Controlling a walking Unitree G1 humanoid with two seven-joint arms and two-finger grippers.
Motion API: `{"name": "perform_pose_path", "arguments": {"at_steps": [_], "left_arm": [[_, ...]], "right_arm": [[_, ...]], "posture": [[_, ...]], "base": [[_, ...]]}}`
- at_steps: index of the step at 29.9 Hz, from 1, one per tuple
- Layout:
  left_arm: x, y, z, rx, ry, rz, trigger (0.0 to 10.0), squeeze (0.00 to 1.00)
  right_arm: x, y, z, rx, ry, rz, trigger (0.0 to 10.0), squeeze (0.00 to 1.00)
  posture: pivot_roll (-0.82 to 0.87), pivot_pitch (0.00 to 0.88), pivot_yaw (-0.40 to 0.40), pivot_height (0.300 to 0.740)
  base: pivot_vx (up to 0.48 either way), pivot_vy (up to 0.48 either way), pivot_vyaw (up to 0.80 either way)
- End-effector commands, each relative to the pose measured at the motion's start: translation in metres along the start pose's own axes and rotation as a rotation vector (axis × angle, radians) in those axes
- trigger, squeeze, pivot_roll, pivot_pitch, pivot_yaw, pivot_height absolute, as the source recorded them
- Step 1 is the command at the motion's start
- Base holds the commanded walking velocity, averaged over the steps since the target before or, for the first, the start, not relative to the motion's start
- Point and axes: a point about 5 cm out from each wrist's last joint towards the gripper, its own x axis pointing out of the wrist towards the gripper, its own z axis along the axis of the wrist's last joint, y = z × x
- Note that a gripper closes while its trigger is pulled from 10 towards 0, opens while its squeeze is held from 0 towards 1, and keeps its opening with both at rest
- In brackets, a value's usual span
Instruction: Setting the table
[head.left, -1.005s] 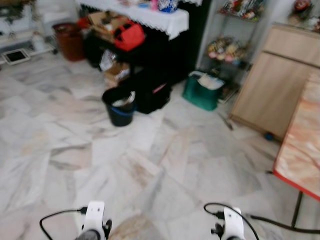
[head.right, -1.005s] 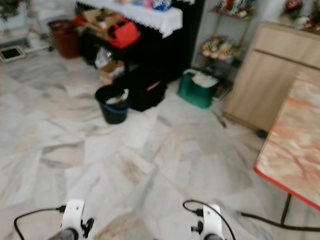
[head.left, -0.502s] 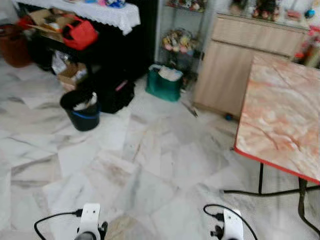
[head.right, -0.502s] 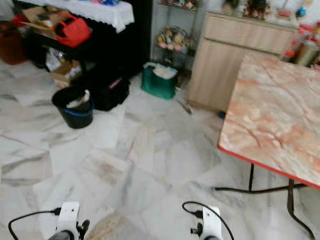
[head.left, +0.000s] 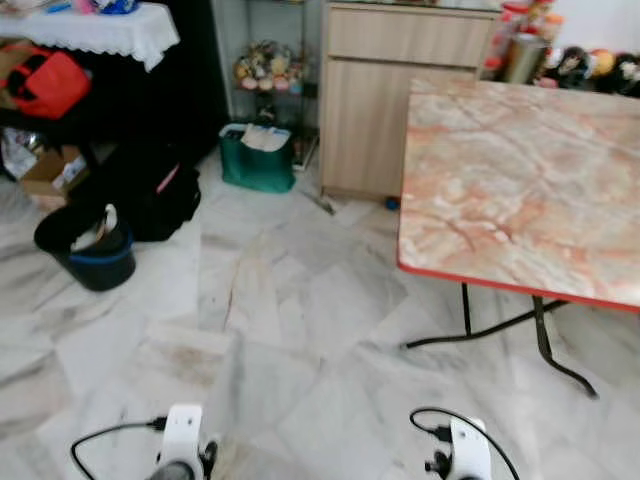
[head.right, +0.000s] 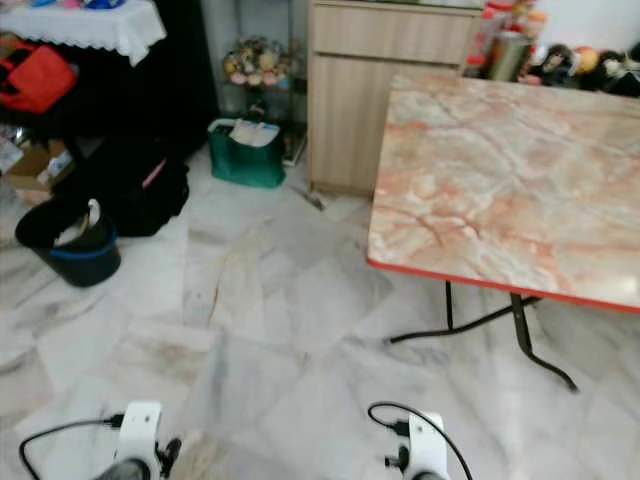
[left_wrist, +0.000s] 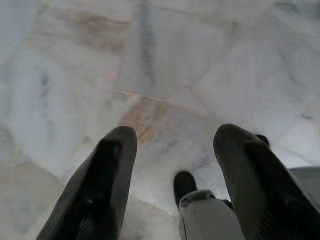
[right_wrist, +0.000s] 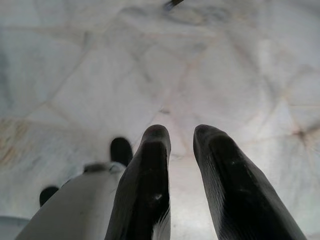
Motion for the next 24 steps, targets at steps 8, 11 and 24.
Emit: {"name": "perform_pose_path", "arguments": {"at_steps": [8,11,24], "left_arm": [[-0.0019,0.0027,-0.0068,0.009,0.019,-0.002,10.0,0.00],[-0.0018,0.0029,-0.0064,0.016,0.019,-0.006,10.0,0.00],[-0.0020,0.0008,-0.0072,0.031,0.020,-0.006,10.0,0.00]], "right_arm": [[-0.0005,0.0012,-0.0019,0.027,-0.003,-0.008,10.0,0.00],[-0.0006,0.0022,-0.0017,0.029,-0.012,-0.003,10.0,0.00],[-0.0014,0.0002,-0.0048,0.028,-0.006,-0.012,10.0,0.00]], "posture": [[-0.02,0.074,-0.028,0.740],[-0.03,0.069,-0.024,0.740],[-0.03,0.056,-0.023,0.740]], "base": [[0.000,0.000,-0.64],[0.000,0.000,-0.15],[0.000,-0.150,0.00]]}}
